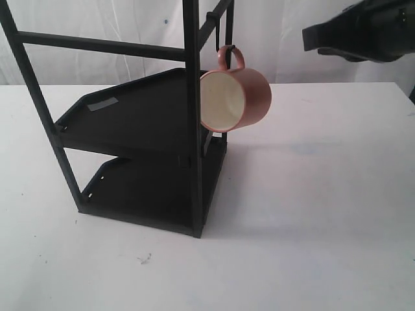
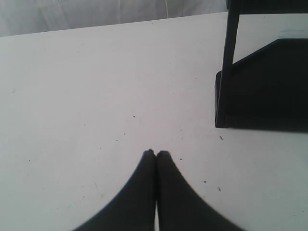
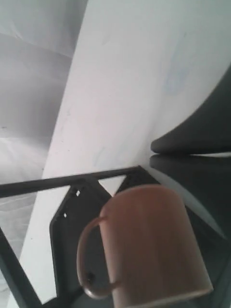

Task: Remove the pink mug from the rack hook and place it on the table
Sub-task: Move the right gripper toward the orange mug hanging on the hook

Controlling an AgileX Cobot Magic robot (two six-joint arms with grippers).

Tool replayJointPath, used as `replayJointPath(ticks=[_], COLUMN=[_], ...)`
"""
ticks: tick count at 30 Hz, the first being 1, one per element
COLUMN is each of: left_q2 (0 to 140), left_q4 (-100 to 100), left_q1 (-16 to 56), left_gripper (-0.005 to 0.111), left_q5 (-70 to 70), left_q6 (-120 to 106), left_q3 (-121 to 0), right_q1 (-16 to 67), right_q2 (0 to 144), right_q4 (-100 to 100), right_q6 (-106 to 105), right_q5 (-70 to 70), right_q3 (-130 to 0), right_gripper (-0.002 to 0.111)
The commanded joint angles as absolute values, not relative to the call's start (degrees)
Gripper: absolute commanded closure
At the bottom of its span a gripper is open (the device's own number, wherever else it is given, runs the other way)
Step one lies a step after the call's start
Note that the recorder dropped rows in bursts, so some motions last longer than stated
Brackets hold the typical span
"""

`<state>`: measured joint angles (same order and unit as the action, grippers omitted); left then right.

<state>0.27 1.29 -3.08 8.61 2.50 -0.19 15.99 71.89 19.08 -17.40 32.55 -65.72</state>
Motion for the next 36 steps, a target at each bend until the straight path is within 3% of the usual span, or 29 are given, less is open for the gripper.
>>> replayJointPath(ticks=[1,10,19,31,33,36], left_q2=[0.36,0.36,0.36,0.36,0.36,0.36], left_q4=[1.39,1.39,1.39,1.39,1.39,1.39], left_q1=[-2.72,-2.72,-2.72,-2.72,-2.72,-2.72], left_gripper=[0.107,0.107,0.107,0.107,0.107,0.107], left_q5=[8.57,8.57,8.57,8.57,8.57,8.57], left_q6=[2.78,2.78,2.78,2.78,2.78,2.78], left_q3=[0.0,0.0,0.0,0.0,0.0,0.0], right_q1=[18.35,28.35,28.51,28.51,28.51,28.51], right_q2=[72.9,79.71,79.68,74.64,74.87,76.06], right_q4=[25.11,19.99,16.45,16.04,16.04,15.36], right_q6=[-21.47,-20.84,-15.02,-10.08,-10.16,-10.16], right_q5=[44.93,50.11,68.11,69.32,66.12,59.86], right_q3=[-74.79,-83.44,-83.44,-83.44,-83.44,-83.44], right_gripper=[0.108,0.108,0.108,0.108,0.1,0.073])
